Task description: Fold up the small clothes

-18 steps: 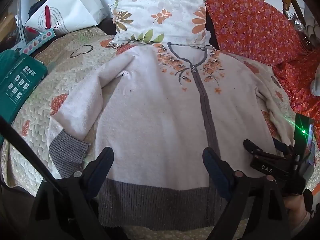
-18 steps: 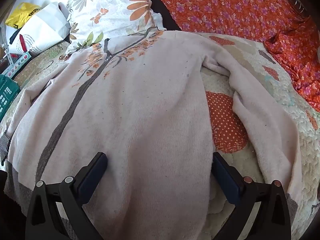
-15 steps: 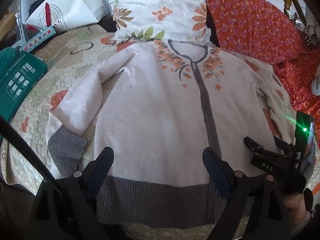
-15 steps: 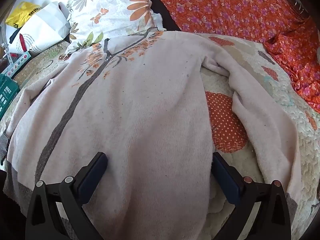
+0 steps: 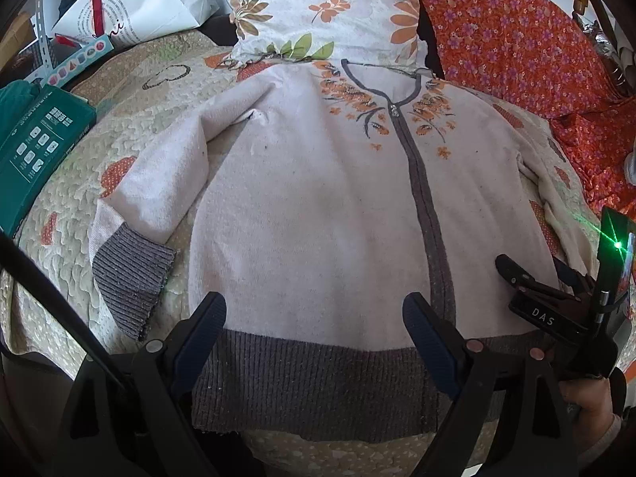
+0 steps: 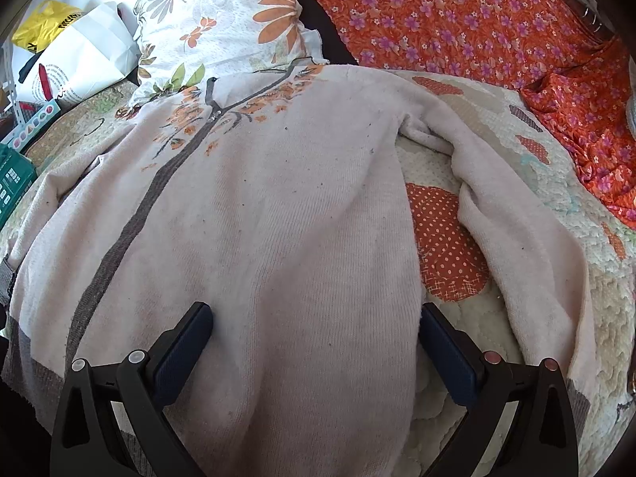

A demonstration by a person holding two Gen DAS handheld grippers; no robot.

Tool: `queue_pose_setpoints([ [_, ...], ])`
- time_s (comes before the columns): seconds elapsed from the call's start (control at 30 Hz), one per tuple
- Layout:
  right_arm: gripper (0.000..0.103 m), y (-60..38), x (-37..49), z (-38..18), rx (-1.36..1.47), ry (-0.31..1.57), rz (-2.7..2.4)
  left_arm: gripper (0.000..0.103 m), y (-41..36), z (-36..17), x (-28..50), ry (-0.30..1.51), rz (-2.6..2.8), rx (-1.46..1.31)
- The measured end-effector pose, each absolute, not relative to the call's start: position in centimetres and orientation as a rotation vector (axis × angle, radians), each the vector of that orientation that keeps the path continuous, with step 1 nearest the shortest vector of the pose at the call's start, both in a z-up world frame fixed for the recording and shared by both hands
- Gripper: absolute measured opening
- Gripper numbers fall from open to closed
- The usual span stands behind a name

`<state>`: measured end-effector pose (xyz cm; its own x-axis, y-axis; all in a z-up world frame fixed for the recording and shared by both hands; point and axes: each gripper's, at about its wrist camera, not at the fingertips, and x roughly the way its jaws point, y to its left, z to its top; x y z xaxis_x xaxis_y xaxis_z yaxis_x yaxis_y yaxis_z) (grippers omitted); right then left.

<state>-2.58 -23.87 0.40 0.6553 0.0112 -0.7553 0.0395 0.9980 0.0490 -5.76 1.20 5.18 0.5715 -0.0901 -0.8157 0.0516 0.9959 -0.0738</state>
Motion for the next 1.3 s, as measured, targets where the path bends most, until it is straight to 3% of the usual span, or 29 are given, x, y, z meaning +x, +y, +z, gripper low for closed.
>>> queue_pose_setpoints([
  [0.8, 0.103, -23.8, -2.1, 0.9, 0.02, 0.894, -0.03, 0.09, 0.6, 5.1, -6.1, 0.986, -0.096, -0.061],
  [0.87, 0.099, -24.5, -1.6, 2.2, 0.038, 0.97, -0.004, 0.09, 0.9, 5.5, -6.2, 0.982, -0.106, -0.071],
  [0.93, 0.088, -26.8, -2.6, 4.6, 0.179, 0.928, 0.076, 0.09, 1.3, 6.0, -6.5, 0.967, -0.109, -0.075],
  [1.03, 0.089, -30.8, -4.5, 8.7, 0.17, 0.862, 0.035, 0.09, 2.1, 6.5, -6.5, 0.954, -0.115, -0.103],
  [1.17, 0.088, -35.8, -5.6, 9.5, 0.113, 0.961, -0.04, 0.09, 2.7, 6.4, -6.2, 0.965, -0.147, -0.179],
  [1.23, 0.074, -37.6, -5.8, 8.6, 0.111, 1.068, -0.056, 0.09, 2.6, 6.1, -6.2, 0.975, -0.157, -0.192],
  [1.3, 0.07, -38.1, -6.3, 7.9, 0.097, 1.125, -0.052, 0.09, 2.3, 6.0, -6.2, 0.981, -0.161, -0.182],
])
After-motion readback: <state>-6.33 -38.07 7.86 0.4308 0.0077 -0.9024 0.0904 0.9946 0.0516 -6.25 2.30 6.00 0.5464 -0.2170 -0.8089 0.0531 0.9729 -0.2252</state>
